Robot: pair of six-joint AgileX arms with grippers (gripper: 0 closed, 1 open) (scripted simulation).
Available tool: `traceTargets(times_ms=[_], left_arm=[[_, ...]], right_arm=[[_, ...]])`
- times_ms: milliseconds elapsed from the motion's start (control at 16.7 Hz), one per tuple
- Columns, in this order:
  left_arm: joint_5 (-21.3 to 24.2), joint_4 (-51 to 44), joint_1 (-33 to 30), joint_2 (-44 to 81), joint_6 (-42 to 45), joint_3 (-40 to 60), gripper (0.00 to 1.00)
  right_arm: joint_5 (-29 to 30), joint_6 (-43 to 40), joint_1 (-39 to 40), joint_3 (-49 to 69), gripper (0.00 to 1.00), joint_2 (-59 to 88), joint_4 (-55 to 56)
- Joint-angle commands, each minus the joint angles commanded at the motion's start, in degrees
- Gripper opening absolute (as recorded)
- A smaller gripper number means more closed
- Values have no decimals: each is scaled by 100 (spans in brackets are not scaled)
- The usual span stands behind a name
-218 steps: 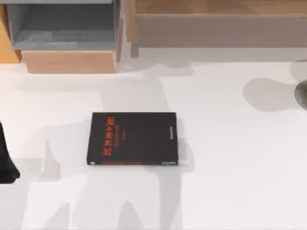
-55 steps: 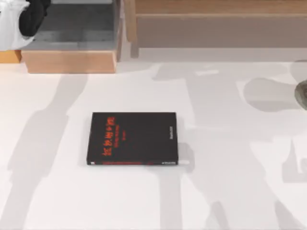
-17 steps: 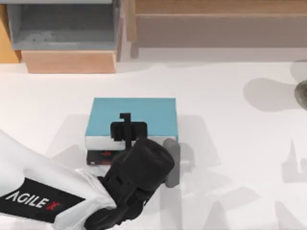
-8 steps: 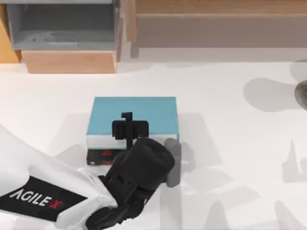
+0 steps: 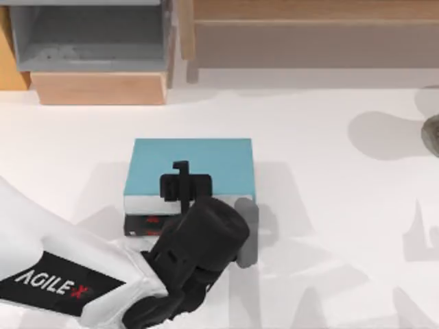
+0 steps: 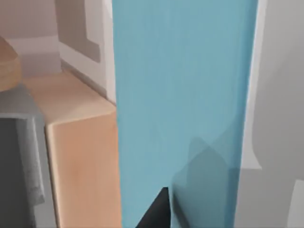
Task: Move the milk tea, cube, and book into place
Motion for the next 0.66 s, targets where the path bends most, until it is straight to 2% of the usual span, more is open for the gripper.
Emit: traceTargets(times_ms=[300, 660], left_arm=[[0, 0, 0, 0, 0, 0, 98], [0, 0, 0, 0, 0, 0, 100]], right_arm=[[0, 0, 0, 0, 100, 0, 0], [0, 0, 0, 0, 100, 0, 0]])
